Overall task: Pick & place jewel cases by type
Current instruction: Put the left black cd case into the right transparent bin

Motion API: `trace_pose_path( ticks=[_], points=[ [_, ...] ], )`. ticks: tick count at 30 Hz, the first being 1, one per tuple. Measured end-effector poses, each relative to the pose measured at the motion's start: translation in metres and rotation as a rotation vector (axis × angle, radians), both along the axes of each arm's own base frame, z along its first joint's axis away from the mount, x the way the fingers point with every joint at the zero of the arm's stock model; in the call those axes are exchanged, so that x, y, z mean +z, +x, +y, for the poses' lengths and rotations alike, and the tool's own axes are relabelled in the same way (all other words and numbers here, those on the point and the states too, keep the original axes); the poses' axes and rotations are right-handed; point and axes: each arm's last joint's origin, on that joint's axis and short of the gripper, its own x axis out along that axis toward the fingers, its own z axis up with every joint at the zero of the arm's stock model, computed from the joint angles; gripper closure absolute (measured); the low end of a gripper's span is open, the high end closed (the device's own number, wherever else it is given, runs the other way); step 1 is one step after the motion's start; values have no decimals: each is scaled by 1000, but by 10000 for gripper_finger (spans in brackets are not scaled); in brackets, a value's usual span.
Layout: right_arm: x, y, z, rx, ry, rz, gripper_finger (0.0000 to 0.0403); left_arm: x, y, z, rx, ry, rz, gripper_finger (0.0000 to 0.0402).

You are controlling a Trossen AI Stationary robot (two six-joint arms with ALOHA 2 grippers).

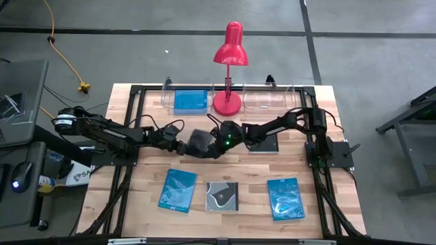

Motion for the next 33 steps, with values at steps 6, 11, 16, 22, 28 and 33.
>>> trace_pose_path(
  ticks=[6, 11, 16, 22, 28, 33],
  points=[
    [3, 1, -1, -1, -5, -26, 151, 2, 2, 1, 17, 16, -22, 282],
    [4, 2, -1, 7, -4, -46, 151, 2, 2, 1, 16, 15, -27, 282],
    [8, 3, -1, 26, -1, -86, 151, 4, 3, 1, 14, 16, -48, 282],
    [9, 3, -1, 42, 4, -97, 151, 5, 4, 1, 0, 23, -64, 282],
    [17, 5, -1, 53, -7, -184, 151, 6, 5, 0, -21, 10, -81, 282],
    [22, 6, -2, 59, -13, -227, 151, 7, 6, -1, -35, 0, -90, 282]
  ],
)
